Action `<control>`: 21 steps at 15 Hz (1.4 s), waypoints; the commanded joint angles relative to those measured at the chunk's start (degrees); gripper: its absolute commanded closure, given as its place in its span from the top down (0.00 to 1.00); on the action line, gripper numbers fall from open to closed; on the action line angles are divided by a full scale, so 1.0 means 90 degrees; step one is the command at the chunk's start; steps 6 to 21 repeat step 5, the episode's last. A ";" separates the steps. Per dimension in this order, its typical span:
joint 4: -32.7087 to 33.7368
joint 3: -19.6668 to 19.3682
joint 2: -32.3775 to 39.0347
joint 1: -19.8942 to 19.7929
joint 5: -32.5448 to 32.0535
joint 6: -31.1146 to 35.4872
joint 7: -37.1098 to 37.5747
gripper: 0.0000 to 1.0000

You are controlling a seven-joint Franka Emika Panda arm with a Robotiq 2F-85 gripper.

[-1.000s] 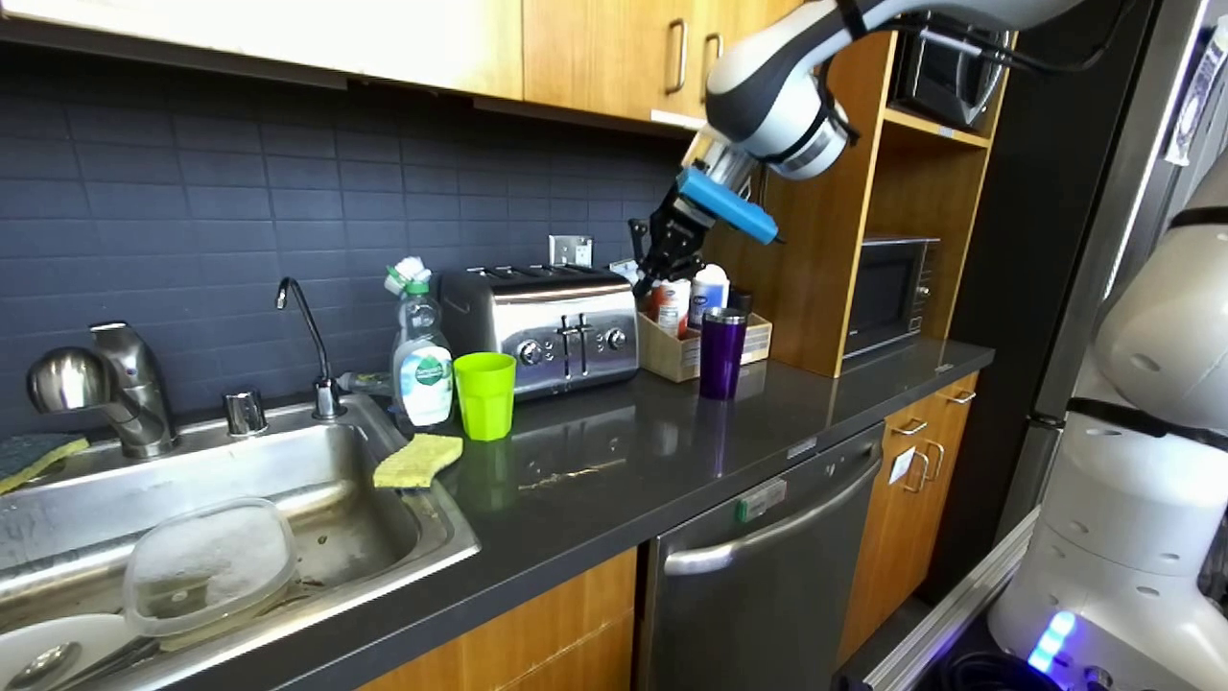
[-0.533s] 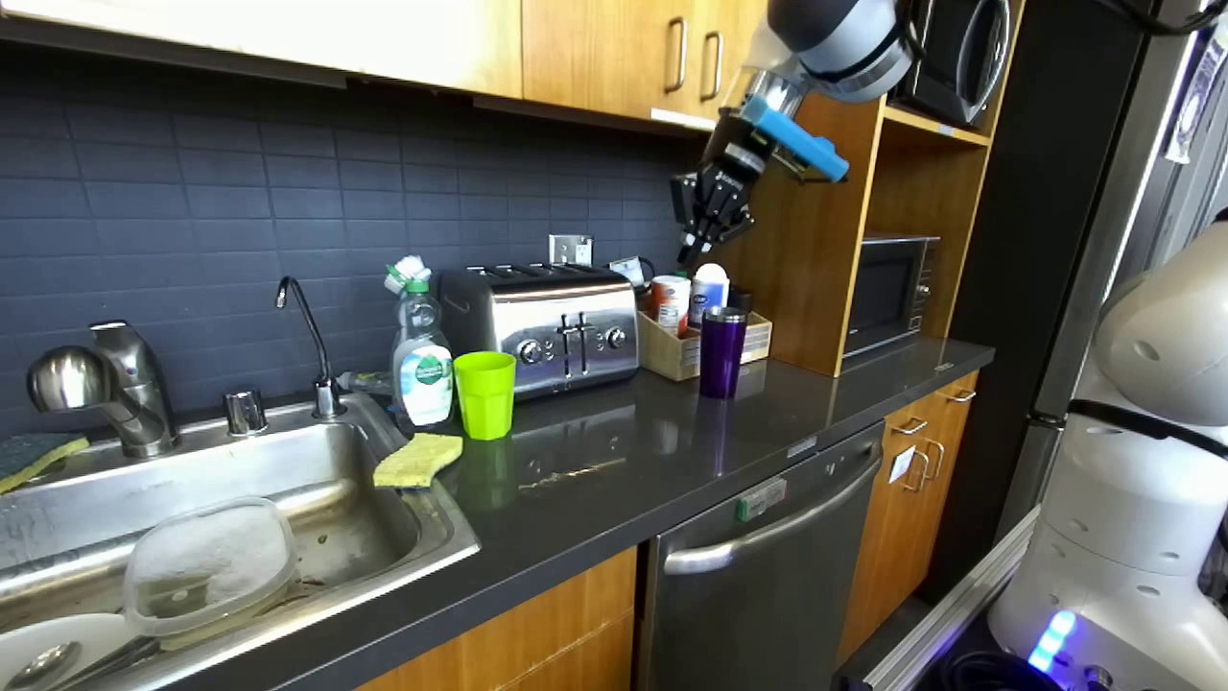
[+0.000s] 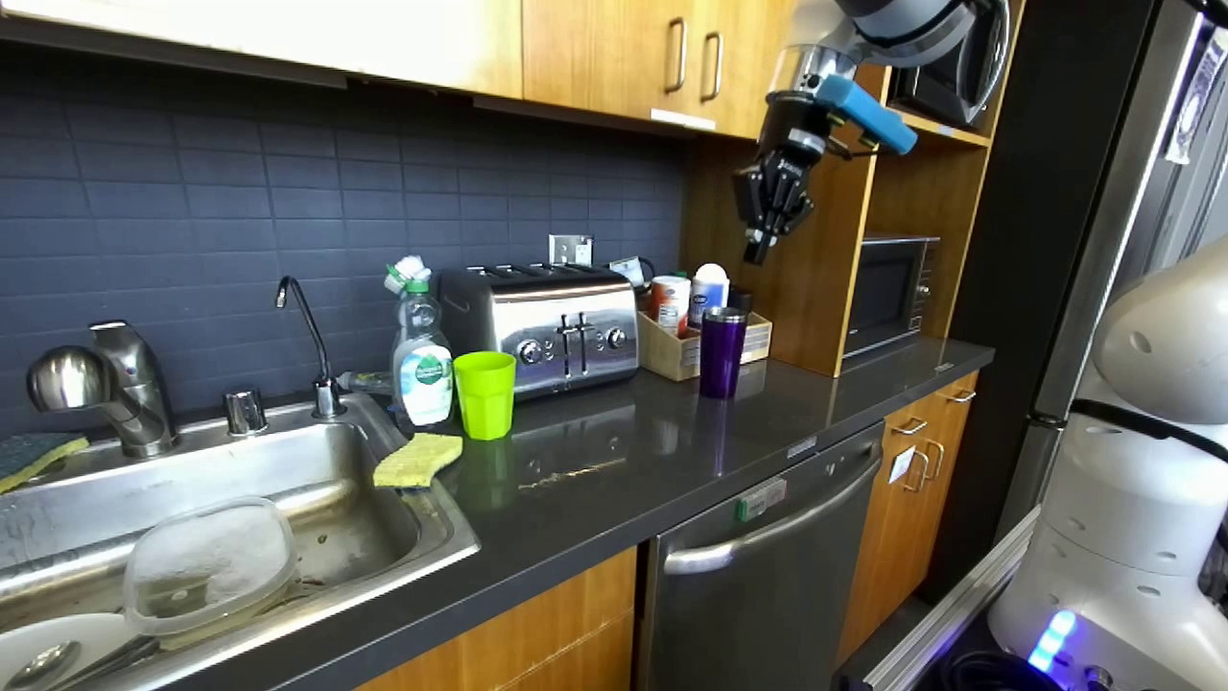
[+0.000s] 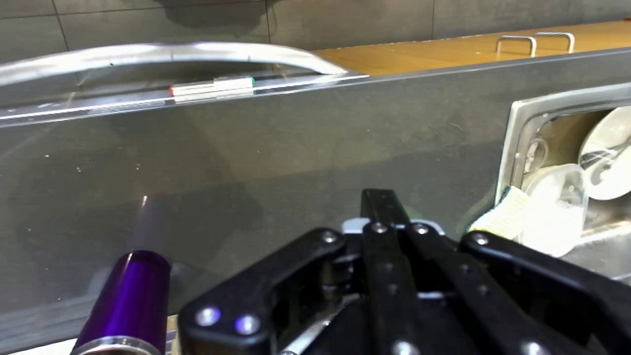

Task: Press a button on the toaster

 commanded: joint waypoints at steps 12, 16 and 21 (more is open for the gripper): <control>0.0004 0.0061 -0.0099 -0.0151 -0.0001 -0.0188 -0.0084 0.18; 0.0004 0.0061 -0.0099 -0.0151 -0.0001 -0.0188 -0.0084 0.18; 0.0004 0.0061 -0.0099 -0.0151 -0.0001 -0.0188 -0.0084 0.18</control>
